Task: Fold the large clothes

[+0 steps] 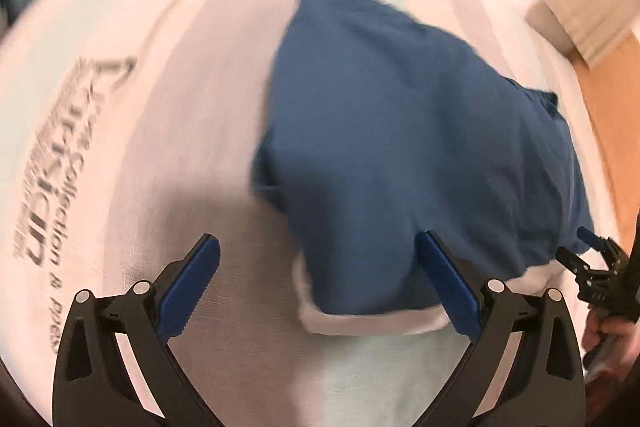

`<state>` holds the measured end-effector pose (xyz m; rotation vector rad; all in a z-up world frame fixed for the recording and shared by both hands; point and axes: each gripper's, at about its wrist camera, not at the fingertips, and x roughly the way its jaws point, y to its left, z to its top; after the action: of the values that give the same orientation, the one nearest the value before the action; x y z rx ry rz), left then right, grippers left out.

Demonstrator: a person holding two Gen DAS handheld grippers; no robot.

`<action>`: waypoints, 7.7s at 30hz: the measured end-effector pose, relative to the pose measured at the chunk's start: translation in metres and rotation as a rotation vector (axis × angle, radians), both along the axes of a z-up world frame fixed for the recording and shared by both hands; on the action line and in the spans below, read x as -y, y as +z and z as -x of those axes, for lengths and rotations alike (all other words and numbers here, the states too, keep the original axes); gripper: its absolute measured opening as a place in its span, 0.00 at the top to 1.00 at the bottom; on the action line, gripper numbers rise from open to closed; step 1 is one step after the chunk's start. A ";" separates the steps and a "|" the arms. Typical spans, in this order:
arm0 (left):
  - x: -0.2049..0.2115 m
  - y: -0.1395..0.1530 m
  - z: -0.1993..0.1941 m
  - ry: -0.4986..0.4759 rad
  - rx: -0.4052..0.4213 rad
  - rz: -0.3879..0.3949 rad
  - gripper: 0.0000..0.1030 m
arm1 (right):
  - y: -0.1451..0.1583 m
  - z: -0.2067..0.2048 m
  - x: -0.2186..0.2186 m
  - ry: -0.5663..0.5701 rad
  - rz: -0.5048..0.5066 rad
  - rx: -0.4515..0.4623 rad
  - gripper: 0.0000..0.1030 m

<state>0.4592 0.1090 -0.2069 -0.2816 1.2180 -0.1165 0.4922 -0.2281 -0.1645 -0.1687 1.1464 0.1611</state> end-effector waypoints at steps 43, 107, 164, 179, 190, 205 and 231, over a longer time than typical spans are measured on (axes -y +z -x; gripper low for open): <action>0.064 0.031 -0.056 -0.120 -0.079 0.222 0.86 | -0.021 -0.062 0.020 -0.157 -0.187 -0.043 0.07; 0.412 0.075 -0.049 -0.730 -0.035 -0.088 0.86 | 0.012 0.048 0.198 -0.234 -0.207 0.171 0.31; 0.241 -0.016 -0.111 -0.444 -0.201 0.310 0.05 | -0.018 -0.119 0.186 -0.183 -0.397 -0.279 0.11; 0.253 -0.057 -0.134 -0.503 -0.228 0.477 0.05 | -0.060 -0.118 0.184 -0.123 -0.496 -0.379 0.06; 0.274 -0.058 -0.140 -0.585 -0.234 0.471 0.05 | -0.042 -0.110 0.204 -0.115 -0.590 -0.362 0.09; 0.259 -0.047 -0.136 -0.606 -0.211 0.444 0.06 | -0.019 -0.092 0.247 -0.183 -0.637 -0.255 0.10; 0.301 -0.034 -0.143 -0.587 -0.236 0.348 0.50 | -0.080 -0.114 0.193 -0.057 -0.735 -0.498 0.72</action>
<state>0.6021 -0.1918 -0.2409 -0.2355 1.4860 -0.8281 0.6063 -0.4215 -0.2449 0.5850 1.5079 0.5838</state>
